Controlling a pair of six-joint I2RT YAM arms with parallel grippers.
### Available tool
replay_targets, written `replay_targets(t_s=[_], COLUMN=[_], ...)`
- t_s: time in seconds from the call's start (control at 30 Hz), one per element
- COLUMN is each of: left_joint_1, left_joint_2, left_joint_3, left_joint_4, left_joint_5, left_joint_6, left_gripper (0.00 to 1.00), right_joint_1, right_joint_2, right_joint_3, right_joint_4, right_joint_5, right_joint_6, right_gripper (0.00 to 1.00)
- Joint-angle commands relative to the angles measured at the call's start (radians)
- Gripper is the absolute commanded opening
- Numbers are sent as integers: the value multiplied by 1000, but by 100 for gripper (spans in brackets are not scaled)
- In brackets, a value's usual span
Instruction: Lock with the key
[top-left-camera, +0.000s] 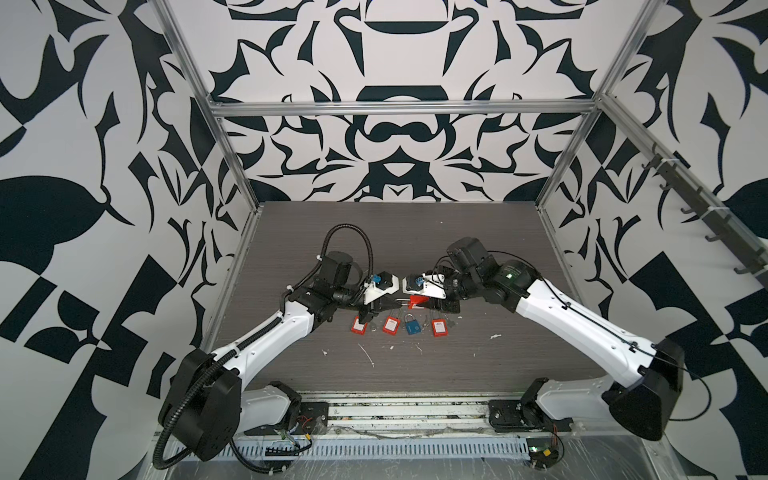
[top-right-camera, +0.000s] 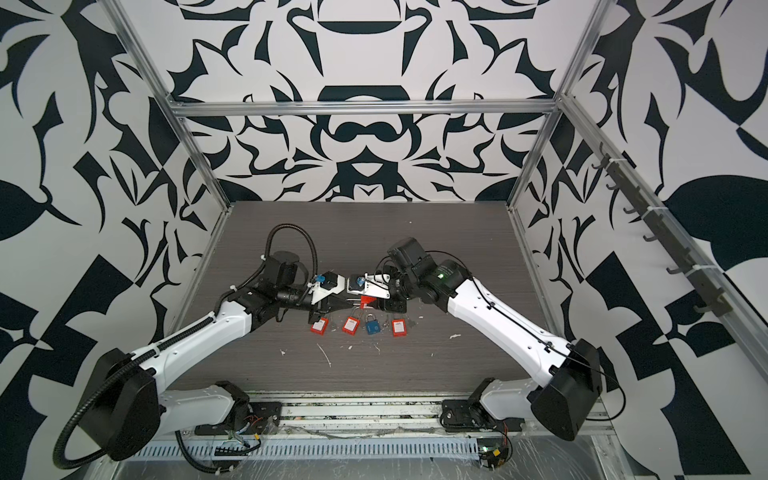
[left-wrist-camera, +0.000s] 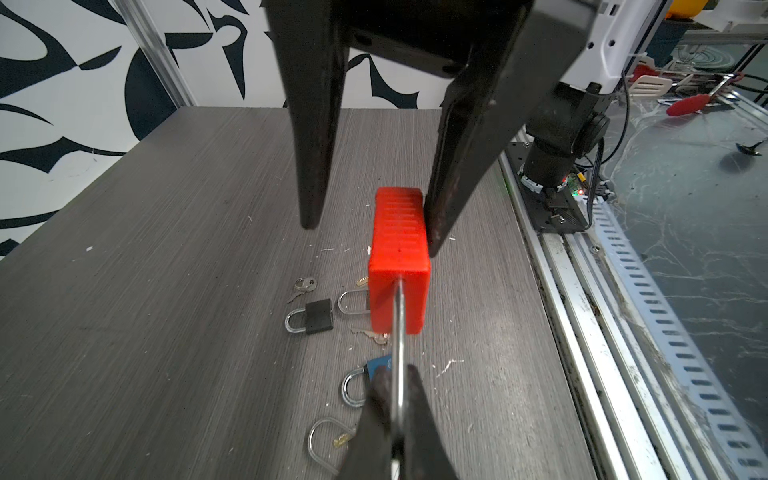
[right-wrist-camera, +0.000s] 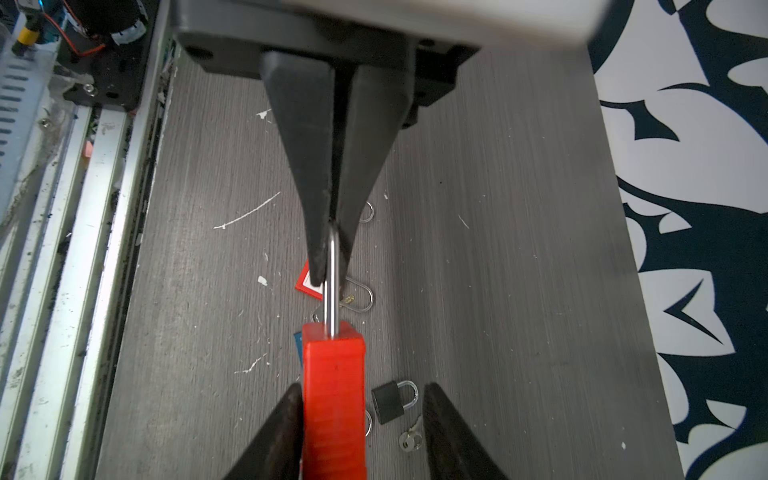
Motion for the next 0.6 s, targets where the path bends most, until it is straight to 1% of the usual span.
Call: replay_targets(t_s=[0.0, 0.13, 0.23, 0.43, 0.57], left_joint_1=[4, 5, 3, 5, 5], left_joint_2=[-25, -32, -31, -34, -42], left_joint_3=[38, 42, 45, 59, 59], left_joint_4=[-31, -41, -46, -79, -87], left_joint_5=[47, 50, 58, 66, 69], left_joint_6=[19, 21, 21, 38, 41], left_gripper=[0, 0, 0, 0, 0], right_joint_1=[-9, -30, -38, -42, -55], right_joint_2=[-56, -105, -108, -77, -29], right_joint_3=[79, 95, 77, 57, 93], right_joint_4=[-110, -199, -230, -237, -269], right_joint_5=[72, 71, 78, 66, 12], right_joint_6=[-11, 4, 8, 20, 28], right_gripper=[51, 54, 53, 51, 50])
